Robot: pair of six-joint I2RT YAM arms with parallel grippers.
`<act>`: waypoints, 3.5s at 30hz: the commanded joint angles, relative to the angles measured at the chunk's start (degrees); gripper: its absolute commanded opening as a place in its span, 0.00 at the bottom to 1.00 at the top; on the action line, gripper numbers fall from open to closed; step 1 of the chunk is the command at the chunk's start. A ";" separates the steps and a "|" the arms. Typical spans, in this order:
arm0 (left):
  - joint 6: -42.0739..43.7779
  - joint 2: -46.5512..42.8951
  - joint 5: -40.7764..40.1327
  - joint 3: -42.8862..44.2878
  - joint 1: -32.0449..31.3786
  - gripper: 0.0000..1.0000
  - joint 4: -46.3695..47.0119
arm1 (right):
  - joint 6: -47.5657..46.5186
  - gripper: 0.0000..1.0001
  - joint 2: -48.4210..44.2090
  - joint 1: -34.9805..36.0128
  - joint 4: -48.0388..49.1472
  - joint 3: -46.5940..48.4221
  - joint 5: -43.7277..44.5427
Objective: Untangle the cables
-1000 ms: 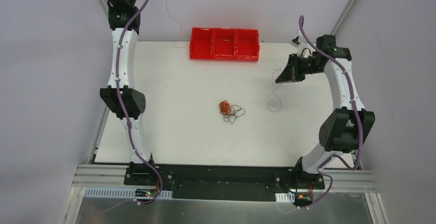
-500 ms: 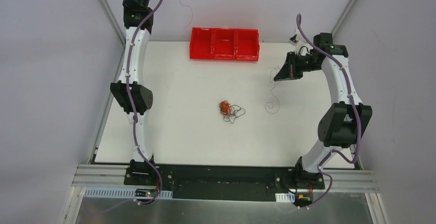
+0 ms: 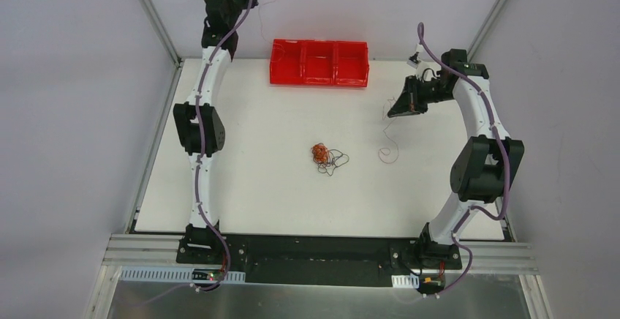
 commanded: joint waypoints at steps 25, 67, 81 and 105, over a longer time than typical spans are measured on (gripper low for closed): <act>35.51 4.38 -9.39 -9.84 -8.43 0.00 -17.30 | 7.24 0.00 -2.26 1.18 2.64 9.35 -5.48; 19.68 -51.22 53.86 -51.28 -6.85 0.75 -25.96 | 45.27 0.00 -1.12 20.34 39.96 25.32 -5.63; 33.73 -63.04 34.82 -67.29 -18.66 0.63 -16.75 | 48.96 0.00 -5.36 27.40 42.91 18.87 -6.49; 40.07 -69.69 29.38 -75.25 -25.82 0.00 -7.74 | 49.05 0.00 -5.68 28.43 43.69 11.21 -7.03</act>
